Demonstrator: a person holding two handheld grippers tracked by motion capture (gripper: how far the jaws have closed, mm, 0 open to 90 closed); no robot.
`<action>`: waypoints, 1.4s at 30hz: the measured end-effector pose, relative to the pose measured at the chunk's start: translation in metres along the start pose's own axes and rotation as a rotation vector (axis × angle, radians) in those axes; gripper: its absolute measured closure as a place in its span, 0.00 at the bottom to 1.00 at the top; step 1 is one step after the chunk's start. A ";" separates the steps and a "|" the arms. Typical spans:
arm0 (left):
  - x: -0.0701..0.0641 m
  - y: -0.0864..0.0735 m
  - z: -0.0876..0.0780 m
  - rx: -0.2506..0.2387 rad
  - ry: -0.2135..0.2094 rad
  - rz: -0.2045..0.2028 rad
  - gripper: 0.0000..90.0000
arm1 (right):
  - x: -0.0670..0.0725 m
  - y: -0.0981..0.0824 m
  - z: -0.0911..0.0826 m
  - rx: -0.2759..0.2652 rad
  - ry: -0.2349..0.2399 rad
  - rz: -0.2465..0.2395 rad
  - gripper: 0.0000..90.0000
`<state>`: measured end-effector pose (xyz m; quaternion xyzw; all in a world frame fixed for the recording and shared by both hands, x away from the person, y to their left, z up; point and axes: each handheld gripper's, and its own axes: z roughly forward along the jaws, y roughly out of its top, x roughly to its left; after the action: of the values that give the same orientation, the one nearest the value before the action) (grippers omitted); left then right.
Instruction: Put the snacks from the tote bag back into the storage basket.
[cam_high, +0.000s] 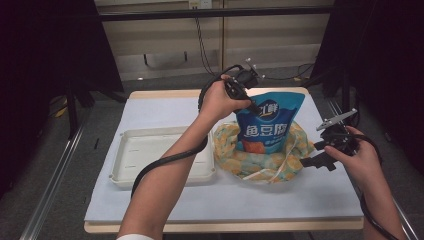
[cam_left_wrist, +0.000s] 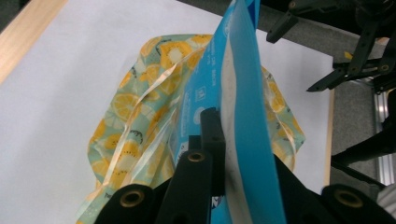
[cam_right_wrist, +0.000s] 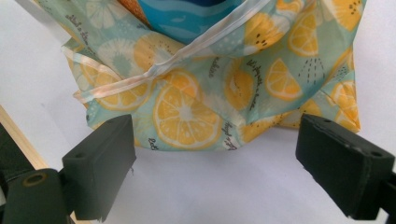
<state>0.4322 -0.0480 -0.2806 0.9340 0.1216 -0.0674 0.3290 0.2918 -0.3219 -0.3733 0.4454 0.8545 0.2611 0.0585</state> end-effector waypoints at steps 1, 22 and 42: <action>-0.001 0.002 -0.002 -0.008 0.008 -0.003 1.00 | 0.000 0.000 0.000 -0.001 0.002 0.001 0.12; -0.021 0.052 -0.072 -0.038 0.025 -0.008 1.00 | 0.002 -0.001 -0.007 -0.026 0.008 -0.003 0.13; -0.021 0.042 -0.113 -0.021 0.051 -0.042 1.00 | 0.003 -0.001 -0.007 -0.025 0.004 -0.007 0.12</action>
<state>0.4284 -0.0125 -0.1638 0.9292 0.1503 -0.0492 0.3340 0.2871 -0.3229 -0.3670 0.4412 0.8526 0.2726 0.0631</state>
